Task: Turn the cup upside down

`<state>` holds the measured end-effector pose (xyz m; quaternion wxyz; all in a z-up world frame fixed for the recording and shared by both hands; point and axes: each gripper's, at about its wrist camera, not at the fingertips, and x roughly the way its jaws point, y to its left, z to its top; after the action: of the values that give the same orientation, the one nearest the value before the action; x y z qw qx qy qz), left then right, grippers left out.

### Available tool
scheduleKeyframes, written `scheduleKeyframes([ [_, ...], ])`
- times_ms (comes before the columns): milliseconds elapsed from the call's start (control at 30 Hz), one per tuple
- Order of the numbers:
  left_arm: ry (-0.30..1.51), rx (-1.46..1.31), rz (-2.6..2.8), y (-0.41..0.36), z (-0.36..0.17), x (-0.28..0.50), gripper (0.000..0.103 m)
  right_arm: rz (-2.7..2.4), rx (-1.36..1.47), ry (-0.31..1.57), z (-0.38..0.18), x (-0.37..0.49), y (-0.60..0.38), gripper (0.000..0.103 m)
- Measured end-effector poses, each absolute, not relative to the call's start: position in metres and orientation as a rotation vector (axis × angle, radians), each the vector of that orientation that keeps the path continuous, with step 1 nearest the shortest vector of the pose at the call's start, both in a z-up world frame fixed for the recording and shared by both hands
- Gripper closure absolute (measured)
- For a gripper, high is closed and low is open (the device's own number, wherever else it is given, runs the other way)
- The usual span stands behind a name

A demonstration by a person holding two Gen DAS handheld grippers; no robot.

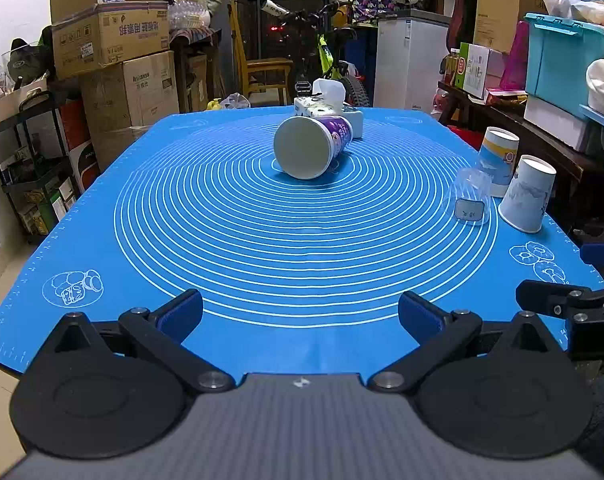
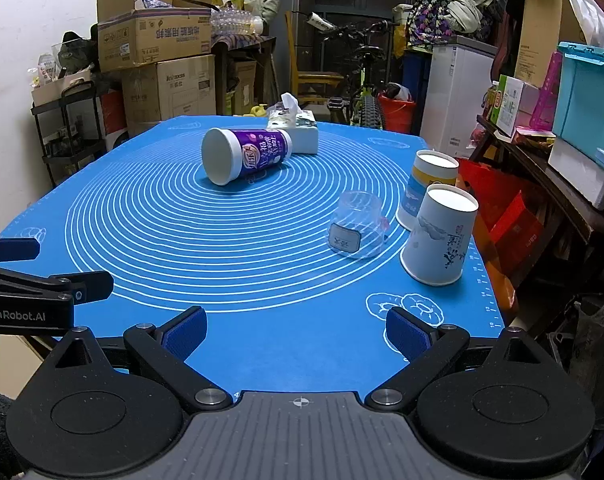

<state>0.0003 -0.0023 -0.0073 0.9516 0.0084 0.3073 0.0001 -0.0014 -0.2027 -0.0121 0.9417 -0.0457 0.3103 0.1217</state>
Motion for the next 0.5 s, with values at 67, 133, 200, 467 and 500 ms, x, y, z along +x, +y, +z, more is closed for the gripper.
scheduleKeyframes([
  [67, 0.624, 0.017, 0.0, -0.0026, -0.0075, 0.0004, 0.0, 0.25, -0.092, 0.633, -0.0123, -0.0014, -0.2028, 0.007],
  [133, 0.625, 0.017, 0.0, -0.0029, -0.0074, 0.0008, 0.0, 0.255, -0.086, 0.636, -0.0121, -0.0016, -0.2029, 0.007],
  [200, 0.625, 0.018, 0.001, -0.003, -0.0074, 0.0008, 0.0, 0.256, -0.083, 0.636, -0.0117, -0.0015, -0.2035, 0.007],
  [467, 0.628, 0.023, -0.002, -0.0038, -0.0074, 0.0008, 0.0, 0.255, -0.083, 0.636, -0.0111, -0.0019, -0.2034, 0.007],
  [500, 0.628, 0.023, -0.001, -0.0038, -0.0074, 0.0008, 0.0, 0.255, -0.083, 0.636, -0.0111, -0.0019, -0.2035, 0.007],
])
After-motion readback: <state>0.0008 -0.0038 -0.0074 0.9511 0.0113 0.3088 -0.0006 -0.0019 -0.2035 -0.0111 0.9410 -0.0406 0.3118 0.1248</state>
